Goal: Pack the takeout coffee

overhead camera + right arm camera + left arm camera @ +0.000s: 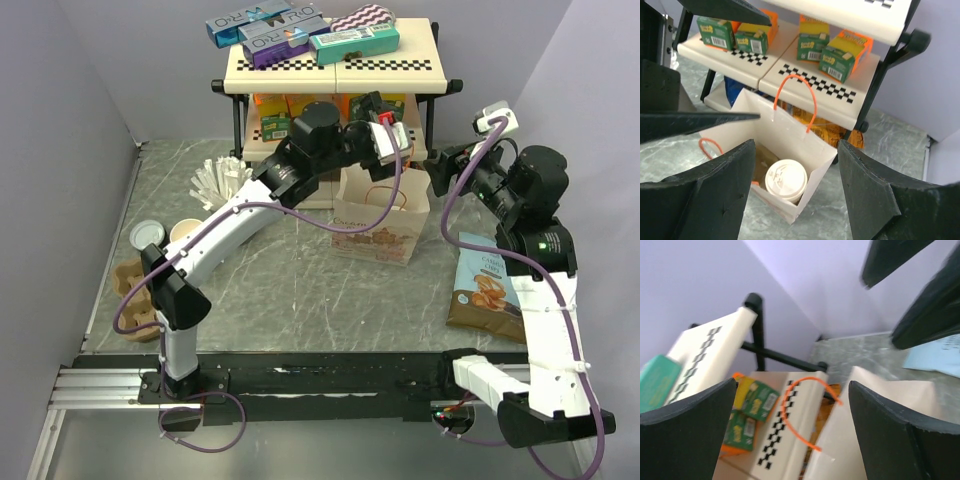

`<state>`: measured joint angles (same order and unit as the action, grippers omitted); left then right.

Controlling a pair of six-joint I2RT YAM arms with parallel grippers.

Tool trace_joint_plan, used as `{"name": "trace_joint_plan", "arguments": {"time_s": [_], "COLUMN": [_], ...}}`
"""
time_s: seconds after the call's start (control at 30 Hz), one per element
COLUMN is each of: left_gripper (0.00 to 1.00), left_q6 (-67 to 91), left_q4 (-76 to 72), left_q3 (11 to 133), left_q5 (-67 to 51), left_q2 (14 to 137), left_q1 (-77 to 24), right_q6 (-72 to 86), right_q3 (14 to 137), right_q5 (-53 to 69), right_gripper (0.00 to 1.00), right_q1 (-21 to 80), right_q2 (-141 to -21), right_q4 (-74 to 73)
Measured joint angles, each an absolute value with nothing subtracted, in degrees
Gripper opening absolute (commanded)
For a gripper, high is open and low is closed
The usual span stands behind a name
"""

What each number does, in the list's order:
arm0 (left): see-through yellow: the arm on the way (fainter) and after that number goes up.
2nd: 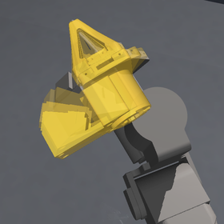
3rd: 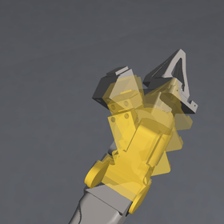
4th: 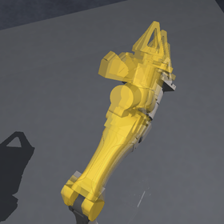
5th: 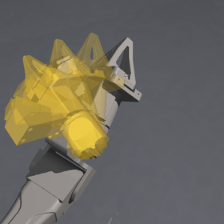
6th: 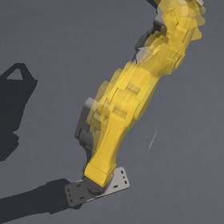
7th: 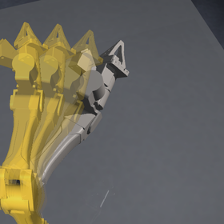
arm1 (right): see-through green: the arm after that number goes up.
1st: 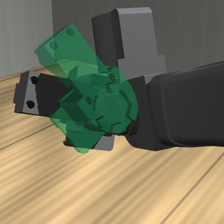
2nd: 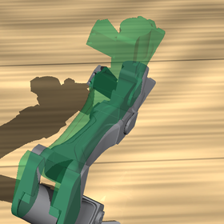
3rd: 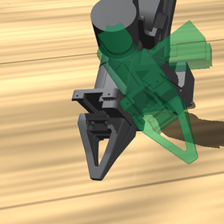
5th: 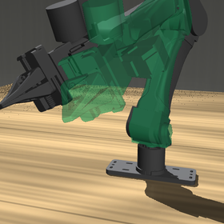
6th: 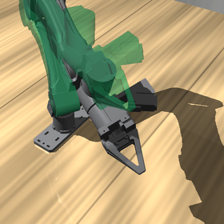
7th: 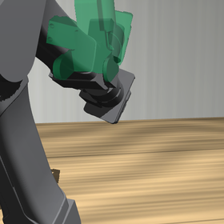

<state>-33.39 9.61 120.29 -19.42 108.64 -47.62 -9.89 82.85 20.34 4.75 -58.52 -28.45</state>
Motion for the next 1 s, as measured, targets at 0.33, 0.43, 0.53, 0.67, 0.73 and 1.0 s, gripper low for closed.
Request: {"name": "trace_joint_plan", "arguments": {"time_s": [0.33, 0.43, 0.53, 0.67, 0.73, 1.0], "left_gripper": [0.99, 0.99, 0.99, 0.99, 0.99, 0.99], "left_q6": [-36.10, -37.17, -37.87, -37.67, -37.01, -30.09], "left_q4": [4.78, 4.03, 4.36, 8.19, 11.38, 24.91], "left_q3": [118.30, 118.30, 118.32, 118.06, 116.16, 101.89], "left_q5": [-9.13, -6.74, -4.91, -2.94, -2.39, -0.19], "left_q2": [107.61, 107.07, 105.58, 101.03, 96.99, 78.70], "left_q1": [-47.57, -47.53, -47.20, -46.65, -46.35, -43.97], "right_q6": [-8.80, -8.56, -8.38, -8.21, -8.14, -8.16], "right_q3": [83.37, 83.35, 83.22, 83.11, 82.96, 79.42], "right_q5": [20.38, 20.36, 20.36, 20.38, 20.38, 20.69], "right_gripper": [0.73, 0.73, 0.73, 0.74, 0.74, 0.74], "right_q1": [4.64, 4.64, 4.60, 4.60, 4.60, 4.60], "right_q2": [-57.87, -57.80, -57.36, -56.38, -55.86, -54.17], "right_q4": [-27.40, -26.94, -26.55, -26.20, -26.00, -25.26]}}
